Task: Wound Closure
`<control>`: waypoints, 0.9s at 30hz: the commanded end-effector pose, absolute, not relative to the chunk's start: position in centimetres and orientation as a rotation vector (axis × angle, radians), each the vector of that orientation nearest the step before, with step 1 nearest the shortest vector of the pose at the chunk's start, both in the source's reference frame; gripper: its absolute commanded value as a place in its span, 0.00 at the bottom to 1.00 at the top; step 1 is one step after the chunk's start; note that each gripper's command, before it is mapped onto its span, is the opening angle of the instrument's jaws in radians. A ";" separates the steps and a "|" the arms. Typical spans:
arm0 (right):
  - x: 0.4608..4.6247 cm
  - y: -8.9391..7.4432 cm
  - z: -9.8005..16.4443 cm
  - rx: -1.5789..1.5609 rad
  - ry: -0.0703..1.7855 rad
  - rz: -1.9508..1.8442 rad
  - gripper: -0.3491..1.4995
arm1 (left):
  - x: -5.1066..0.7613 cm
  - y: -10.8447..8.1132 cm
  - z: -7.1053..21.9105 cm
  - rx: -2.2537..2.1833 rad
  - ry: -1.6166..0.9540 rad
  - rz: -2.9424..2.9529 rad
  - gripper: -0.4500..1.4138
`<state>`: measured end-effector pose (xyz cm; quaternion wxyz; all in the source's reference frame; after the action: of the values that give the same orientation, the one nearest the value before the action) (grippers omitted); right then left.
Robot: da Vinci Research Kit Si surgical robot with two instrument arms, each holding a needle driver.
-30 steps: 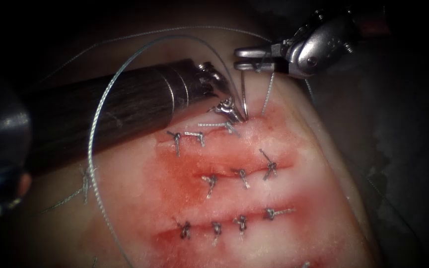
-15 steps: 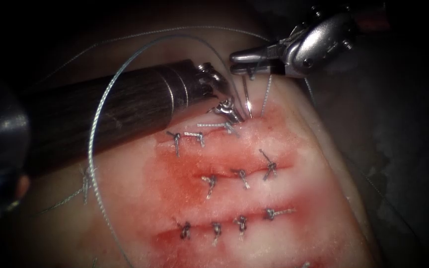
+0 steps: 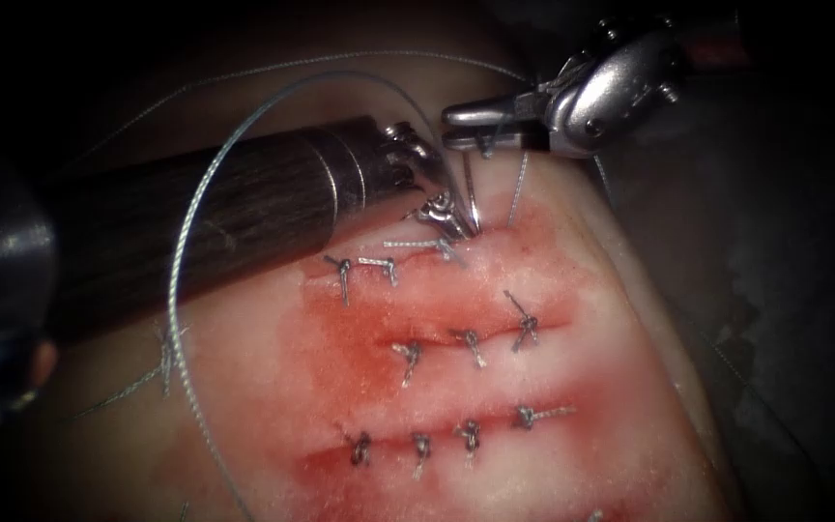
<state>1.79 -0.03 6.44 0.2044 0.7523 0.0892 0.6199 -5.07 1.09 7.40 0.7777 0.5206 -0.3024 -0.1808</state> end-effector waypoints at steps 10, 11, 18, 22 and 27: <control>1.88 0.1 6.4 2.184 0.153 1.779 0.00 | -5.12 1.2 7.4 1.123 -0.657 -0.385 0.00; 1.87 0.1 6.4 2.183 0.152 1.780 0.00 | -5.12 1.2 7.4 1.124 -0.657 -0.383 0.00; 1.87 0.1 6.4 2.138 0.113 1.787 0.00 | -5.12 1.2 7.3 1.128 -0.656 -0.380 0.00; 1.88 0.1 6.5 2.076 0.204 1.744 0.00 | -5.12 1.2 7.3 1.130 -0.657 -0.380 0.00; 1.89 0.1 6.5 2.051 0.213 1.751 0.00 | -5.11 1.2 7.3 1.128 -0.658 -0.381 0.00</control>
<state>1.80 0.05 6.51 0.2157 0.7393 0.0745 0.6336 -5.06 1.06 7.33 0.7764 0.5244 -0.3021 -0.1760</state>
